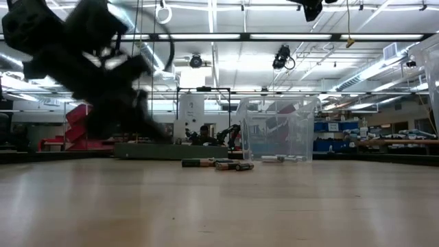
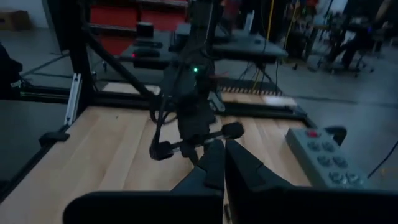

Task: Sort batteries
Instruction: Put the black battery into the bottom transparent bin

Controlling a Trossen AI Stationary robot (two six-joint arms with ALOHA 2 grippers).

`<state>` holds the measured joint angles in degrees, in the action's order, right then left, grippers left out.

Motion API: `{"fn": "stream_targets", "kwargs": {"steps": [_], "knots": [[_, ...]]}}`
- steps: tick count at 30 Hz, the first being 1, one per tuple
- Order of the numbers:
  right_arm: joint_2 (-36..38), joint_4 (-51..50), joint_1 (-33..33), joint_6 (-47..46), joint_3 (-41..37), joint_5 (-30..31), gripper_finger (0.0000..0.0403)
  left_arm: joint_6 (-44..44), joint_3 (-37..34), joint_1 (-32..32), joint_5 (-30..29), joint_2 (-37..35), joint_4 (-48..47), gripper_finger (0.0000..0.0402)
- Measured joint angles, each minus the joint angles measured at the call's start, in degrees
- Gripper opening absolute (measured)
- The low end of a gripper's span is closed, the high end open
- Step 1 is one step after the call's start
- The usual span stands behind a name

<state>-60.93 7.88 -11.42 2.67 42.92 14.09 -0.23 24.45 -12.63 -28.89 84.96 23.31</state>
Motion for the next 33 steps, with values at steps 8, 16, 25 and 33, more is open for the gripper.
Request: {"fn": "stream_targets", "kwargs": {"steps": [8,16,25,33], "knots": [[-5.8,11.3,0.0,8.8,0.0,-0.1,0.0003,18.2,0.3,1.1,1.7,-5.8,23.3,0.0013],[-16.4,30.4,0.0,18.5,0.0,-0.2,0.0007,26.9,0.3,2.4,13.3,-5.3,42.8,0.0013],[-27.0,49.2,1.0,24.5,0.0,-2.9,0.0062,28.7,0.3,6.3,25.6,-5.4,48.0,0.0013],[-32.9,59.9,3.1,23.5,0.1,-6.3,0.0116,28.7,0.3,9.2,26.7,-4.9,50.2,0.0013]]}}
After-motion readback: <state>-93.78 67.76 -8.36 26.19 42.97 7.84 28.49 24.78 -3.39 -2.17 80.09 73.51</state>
